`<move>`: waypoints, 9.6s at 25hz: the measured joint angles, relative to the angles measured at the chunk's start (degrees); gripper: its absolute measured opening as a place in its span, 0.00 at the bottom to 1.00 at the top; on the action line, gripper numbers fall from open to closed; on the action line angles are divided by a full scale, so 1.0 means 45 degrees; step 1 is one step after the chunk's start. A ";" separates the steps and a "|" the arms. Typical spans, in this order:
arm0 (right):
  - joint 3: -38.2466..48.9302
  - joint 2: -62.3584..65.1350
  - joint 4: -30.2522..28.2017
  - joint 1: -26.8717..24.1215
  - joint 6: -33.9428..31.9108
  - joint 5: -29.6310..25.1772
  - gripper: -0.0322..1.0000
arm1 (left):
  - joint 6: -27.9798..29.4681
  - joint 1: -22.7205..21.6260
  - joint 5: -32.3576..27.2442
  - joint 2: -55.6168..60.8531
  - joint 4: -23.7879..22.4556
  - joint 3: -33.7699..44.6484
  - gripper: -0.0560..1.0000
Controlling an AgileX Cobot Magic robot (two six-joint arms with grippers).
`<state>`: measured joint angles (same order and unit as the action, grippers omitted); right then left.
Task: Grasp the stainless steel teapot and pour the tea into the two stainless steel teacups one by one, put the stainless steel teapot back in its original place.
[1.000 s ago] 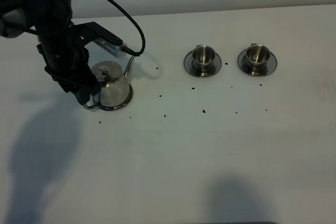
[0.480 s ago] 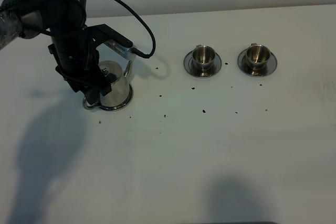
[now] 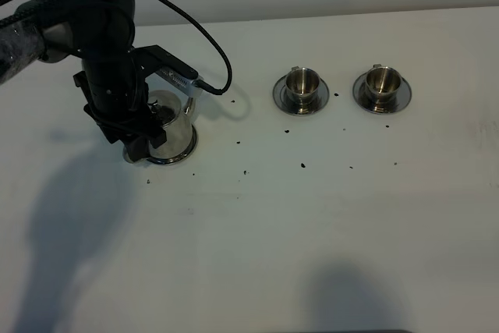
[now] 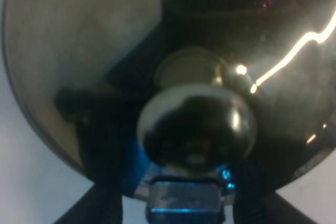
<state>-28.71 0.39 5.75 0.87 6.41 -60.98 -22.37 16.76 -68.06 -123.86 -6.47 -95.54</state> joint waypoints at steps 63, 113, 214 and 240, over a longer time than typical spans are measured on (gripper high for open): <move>0.0000 0.0000 0.0000 0.0000 0.0000 0.0000 0.46 | 0.1026 0.0006 0.0810 0.0000 0.0687 -0.0008 0.27; 0.0000 0.0000 0.0000 0.0000 0.0000 0.0000 0.46 | -0.1143 0.0032 0.1970 0.1394 0.0649 -0.0107 0.27; 0.0000 0.0000 0.0010 0.0000 0.0000 0.0000 0.46 | -0.7981 0.4012 0.5034 -0.3808 -0.2370 -0.8812 0.27; 0.0000 0.0000 0.0010 0.0000 0.0000 0.0000 0.46 | -0.9793 0.4384 0.7586 -0.4709 -0.3775 -0.8799 0.27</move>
<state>-28.71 0.39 5.79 0.87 6.41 -60.98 -66.43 36.49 -33.93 -145.05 -23.46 -135.14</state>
